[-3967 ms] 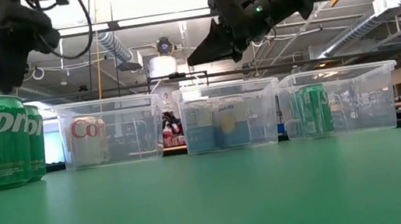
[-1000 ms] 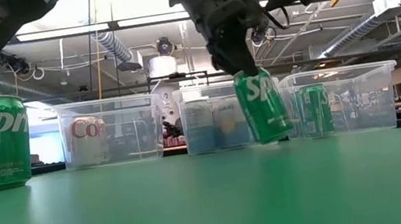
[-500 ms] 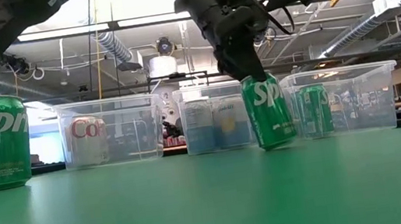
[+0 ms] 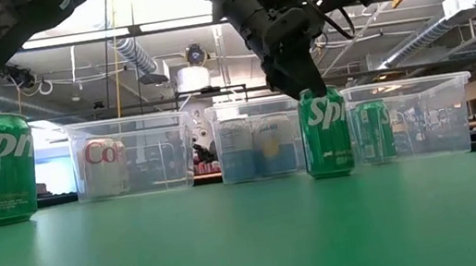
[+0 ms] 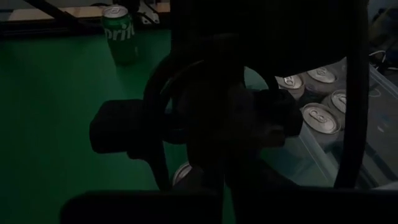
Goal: Sort soda cans
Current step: Put the top green soda can into the right transparent bin
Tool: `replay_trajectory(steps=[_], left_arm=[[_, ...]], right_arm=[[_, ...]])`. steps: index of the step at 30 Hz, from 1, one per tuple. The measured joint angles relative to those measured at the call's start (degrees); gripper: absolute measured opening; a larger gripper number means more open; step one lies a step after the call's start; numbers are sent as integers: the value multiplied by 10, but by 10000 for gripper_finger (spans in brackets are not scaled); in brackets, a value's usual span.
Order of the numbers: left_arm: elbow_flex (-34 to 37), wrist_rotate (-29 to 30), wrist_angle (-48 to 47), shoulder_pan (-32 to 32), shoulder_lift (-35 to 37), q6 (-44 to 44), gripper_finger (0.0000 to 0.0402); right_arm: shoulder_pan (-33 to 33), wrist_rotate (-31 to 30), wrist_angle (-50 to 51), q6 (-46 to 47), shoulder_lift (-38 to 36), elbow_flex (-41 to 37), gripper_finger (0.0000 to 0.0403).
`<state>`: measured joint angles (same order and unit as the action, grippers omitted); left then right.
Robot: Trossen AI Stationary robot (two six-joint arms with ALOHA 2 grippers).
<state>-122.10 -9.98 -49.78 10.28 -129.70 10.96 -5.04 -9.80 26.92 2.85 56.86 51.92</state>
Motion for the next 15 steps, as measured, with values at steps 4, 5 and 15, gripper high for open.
replay_trajectory(steps=[4, 5, 15], left_arm=[[1, -11, 13, 2, 1, 4, 330], [1, -13, 17, 2, 1, 5, 328], [21, -47, 132, 2, 7, 4, 314]], right_arm=[[0, 0, 0, 0, 0, 0, 15], [0, 0, 0, 0, 0, 0, 16], [0, 3, -4, -5, -40, 1, 30]])
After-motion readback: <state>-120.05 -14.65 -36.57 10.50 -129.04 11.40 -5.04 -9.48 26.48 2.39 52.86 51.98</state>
